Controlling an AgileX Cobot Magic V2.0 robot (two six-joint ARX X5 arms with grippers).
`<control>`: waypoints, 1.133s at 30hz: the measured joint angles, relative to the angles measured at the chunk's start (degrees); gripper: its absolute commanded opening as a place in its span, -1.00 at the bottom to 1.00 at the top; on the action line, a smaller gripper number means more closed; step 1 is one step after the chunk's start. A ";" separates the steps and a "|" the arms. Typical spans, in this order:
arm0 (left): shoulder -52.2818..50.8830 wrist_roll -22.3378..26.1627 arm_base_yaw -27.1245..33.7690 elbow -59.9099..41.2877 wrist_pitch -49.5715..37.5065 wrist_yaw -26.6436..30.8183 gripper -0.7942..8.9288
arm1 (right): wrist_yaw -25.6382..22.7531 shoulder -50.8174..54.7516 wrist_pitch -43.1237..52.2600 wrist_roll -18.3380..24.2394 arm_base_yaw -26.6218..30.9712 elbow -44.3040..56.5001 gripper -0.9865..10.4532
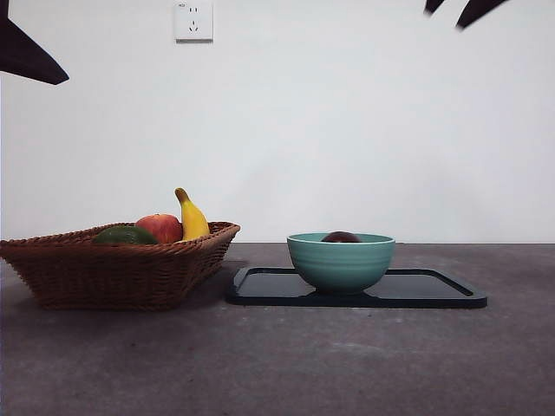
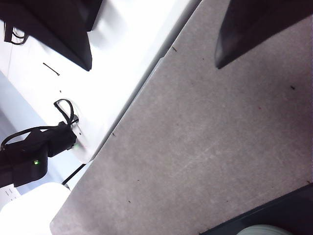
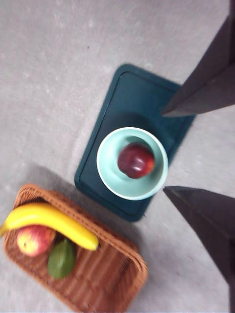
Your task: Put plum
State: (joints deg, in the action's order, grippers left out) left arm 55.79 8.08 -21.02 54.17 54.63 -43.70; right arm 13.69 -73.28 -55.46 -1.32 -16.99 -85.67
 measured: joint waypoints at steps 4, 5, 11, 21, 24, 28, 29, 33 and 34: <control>0.02 0.00 0.00 0.00 -0.02 0.00 -0.01 | 2.21 5.90 -1.33 0.07 -1.62 3.50 -0.43; 0.00 0.00 0.00 0.00 -0.02 0.00 -0.01 | 2.73 7.26 -1.25 0.07 -2.16 4.87 -0.43; 0.02 0.00 0.00 0.00 -0.02 0.00 -0.01 | 2.86 16.35 0.31 0.04 -5.97 16.50 -0.43; 0.02 0.00 0.00 0.00 -0.02 0.00 -0.01 | 9.18 28.30 1.88 -0.52 -10.21 33.00 -0.43; 0.02 0.00 0.00 0.00 -0.02 0.00 -0.01 | 10.32 30.36 2.19 -1.40 -10.62 35.78 -0.43; 0.02 0.00 0.00 0.00 -0.02 0.00 -0.01 | 10.32 31.65 2.34 -1.95 -10.69 37.22 -0.43; 0.02 0.00 0.00 0.00 -0.02 0.00 -0.01 | 10.32 31.71 2.34 -1.97 -10.69 37.24 -0.43; 0.00 0.00 0.00 0.00 -0.02 0.00 -0.01 | 10.32 31.82 2.58 -1.97 -10.69 37.24 -0.43; 0.02 0.00 0.00 0.00 -0.02 0.00 -0.01 | 10.32 31.80 2.58 -1.97 -10.69 37.24 -0.43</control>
State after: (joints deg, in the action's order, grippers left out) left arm 55.81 8.08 -21.02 54.17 54.61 -43.70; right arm 24.01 -41.47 -52.88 -3.29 -27.68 -48.42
